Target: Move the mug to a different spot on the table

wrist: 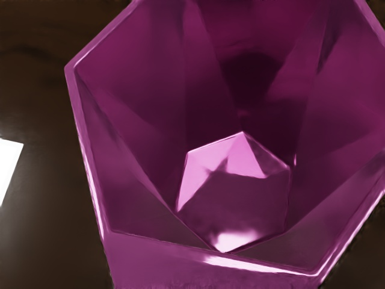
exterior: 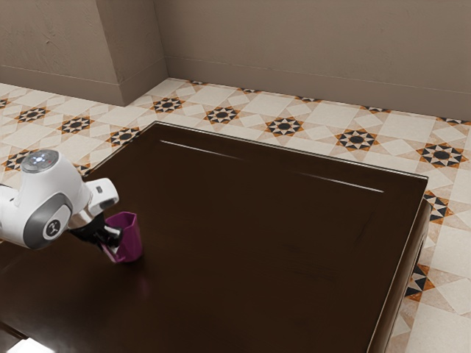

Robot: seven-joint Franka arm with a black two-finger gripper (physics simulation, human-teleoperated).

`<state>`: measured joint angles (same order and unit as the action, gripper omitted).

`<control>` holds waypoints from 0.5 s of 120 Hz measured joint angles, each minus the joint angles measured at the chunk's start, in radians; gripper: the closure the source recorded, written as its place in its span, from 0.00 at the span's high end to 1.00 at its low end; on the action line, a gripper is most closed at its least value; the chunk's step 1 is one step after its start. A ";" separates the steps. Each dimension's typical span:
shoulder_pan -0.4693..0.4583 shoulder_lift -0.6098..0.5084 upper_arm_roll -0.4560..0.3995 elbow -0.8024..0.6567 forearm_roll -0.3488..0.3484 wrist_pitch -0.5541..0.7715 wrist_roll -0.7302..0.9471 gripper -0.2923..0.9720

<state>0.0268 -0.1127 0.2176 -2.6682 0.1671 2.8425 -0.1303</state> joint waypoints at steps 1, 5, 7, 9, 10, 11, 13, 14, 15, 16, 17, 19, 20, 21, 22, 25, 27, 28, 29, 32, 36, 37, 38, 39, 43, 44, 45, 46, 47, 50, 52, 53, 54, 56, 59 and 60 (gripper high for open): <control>0.000 0.000 0.000 0.000 0.000 0.002 -0.001 0.32; 0.000 -0.001 0.000 -0.001 0.001 0.010 -0.003 0.31; 0.000 -0.001 0.000 -0.001 0.001 0.013 -0.004 0.30; 0.000 -0.003 0.000 -0.001 0.001 0.017 -0.005 0.30; 0.000 -0.003 -0.001 -0.001 0.001 0.018 -0.005 0.30; 0.000 -0.004 0.000 -0.001 0.002 0.020 -0.006 0.30; 0.001 -0.005 0.000 -0.001 0.002 0.024 -0.006 0.30; 0.001 -0.005 0.000 -0.001 0.002 0.026 -0.007 0.29; 0.001 -0.006 -0.001 -0.001 0.002 0.028 -0.007 0.29; 0.001 -0.006 -0.001 -0.001 0.003 0.030 -0.008 0.29; 0.001 -0.007 -0.001 -0.001 0.003 0.031 -0.008 0.29; 0.001 -0.008 -0.001 -0.001 0.003 0.035 -0.009 0.29; 0.001 -0.008 -0.001 -0.001 0.003 0.036 -0.009 0.29; 0.001 -0.009 -0.001 -0.001 0.004 0.038 -0.010 0.29; 0.001 -0.009 -0.001 -0.001 0.004 0.040 -0.010 0.29; 0.001 -0.010 -0.001 -0.001 0.004 0.046 -0.011 0.28; 0.001 -0.011 -0.001 -0.001 0.004 0.049 -0.012 0.28; 0.001 -0.011 -0.001 -0.001 0.005 0.051 -0.012 0.28; 0.001 -0.011 -0.001 -0.001 0.005 0.053 -0.013 0.28; 0.001 -0.012 -0.001 -0.001 0.005 0.059 -0.014 0.27; -0.005 -0.014 -0.001 -0.001 0.005 0.068 -0.015 0.26; -0.008 -0.014 -0.001 -0.001 0.005 0.070 -0.015 0.26; -0.011 -0.015 -0.001 -0.001 0.005 0.072 -0.015 0.26; -0.015 -0.015 -0.001 -0.001 0.005 0.074 -0.015 0.26; -0.030 -0.017 -0.001 0.000 0.007 0.081 -0.016 0.25; -0.034 -0.017 -0.001 0.000 0.008 0.083 -0.016 0.25; -0.037 -0.018 -0.001 0.000 0.008 0.085 -0.016 0.25; -0.041 -0.018 -0.001 0.000 0.009 0.087 -0.017 0.25; -0.044 -0.018 -0.002 0.001 0.009 0.089 -0.017 0.25; -0.051 -0.019 -0.009 0.001 0.011 0.095 -0.017 0.25; -0.055 -0.019 -0.013 0.002 0.012 0.099 -0.017 0.25; -0.058 -0.019 -0.015 0.002 0.012 0.101 -0.018 0.25; -0.061 -0.018 -0.016 0.002 0.012 0.103 -0.018 0.25; -0.067 -0.018 -0.019 0.003 0.013 0.108 -0.018 0.24; -0.078 -0.017 -0.022 0.004 0.014 0.115 -0.018 0.24; -0.082 -0.016 -0.023 0.004 0.014 0.117 -0.018 0.24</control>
<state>-0.0549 -0.1286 0.1946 -2.6642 0.1811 2.9595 -0.1485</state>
